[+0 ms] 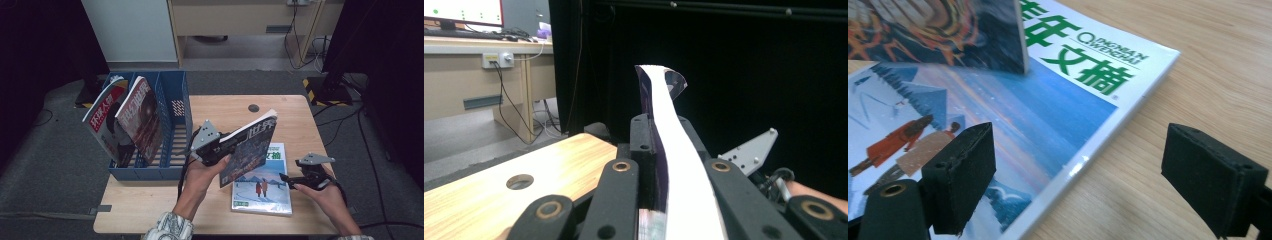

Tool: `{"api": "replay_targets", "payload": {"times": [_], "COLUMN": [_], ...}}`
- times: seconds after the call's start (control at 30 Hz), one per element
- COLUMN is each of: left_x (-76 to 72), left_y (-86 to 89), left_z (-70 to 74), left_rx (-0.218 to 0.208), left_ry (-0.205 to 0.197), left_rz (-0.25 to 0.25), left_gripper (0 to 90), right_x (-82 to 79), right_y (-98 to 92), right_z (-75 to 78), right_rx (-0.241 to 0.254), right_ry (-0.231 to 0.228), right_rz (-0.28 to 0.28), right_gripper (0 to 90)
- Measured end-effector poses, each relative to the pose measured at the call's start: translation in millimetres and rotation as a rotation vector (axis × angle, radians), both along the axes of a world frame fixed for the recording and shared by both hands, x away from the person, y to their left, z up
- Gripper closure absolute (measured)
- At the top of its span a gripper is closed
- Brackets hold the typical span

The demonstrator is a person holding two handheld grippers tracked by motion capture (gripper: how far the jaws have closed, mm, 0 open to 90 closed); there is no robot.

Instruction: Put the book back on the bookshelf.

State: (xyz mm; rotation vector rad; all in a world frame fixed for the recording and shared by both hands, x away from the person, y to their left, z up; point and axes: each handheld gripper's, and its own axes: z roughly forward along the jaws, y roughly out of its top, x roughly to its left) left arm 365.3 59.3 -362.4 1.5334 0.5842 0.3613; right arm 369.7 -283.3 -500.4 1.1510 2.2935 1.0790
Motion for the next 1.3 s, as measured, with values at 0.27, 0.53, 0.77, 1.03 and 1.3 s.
{"api": "replay_targets", "payload": {"times": [0.27, 0.53, 0.77, 1.03, 1.3], "left_x": [-3.3, -6.3, -10.7, -15.2, -19.6], "left_y": [5.5, 15.8, 24.2, 32.0, 44.5], "left_z": [14.8, 28.5, 40.8, 53.5, 58.9], "left_rx": [-0.01, -0.015, -0.021, -0.013, -0.016], "left_ry": [-0.015, -0.022, -0.029, -0.042, -0.045], "left_rz": [0.015, 0.033, 0.049, 0.063, 0.095], "left_gripper": [82.2, 82.2, 82.2, 82.3, 82.3], "right_x": [-6.2, -5.3, -2.2, 1.2, 3.7], "right_y": [-9.8, -20.2, -29.4, -30.6, -29.7], "right_z": [-9.3, -12.4, -17.6, -24.2, -31.7], "right_rx": [-0.018, -0.023, -0.054, -0.061, -0.066], "right_ry": [0.029, 0.046, 0.054, 0.093, 0.105], "right_rz": [-0.077, -0.145, -0.169, -0.175, -0.167], "right_gripper": [13.4, 11.8, 12.6, 12.6, 10.9]}}
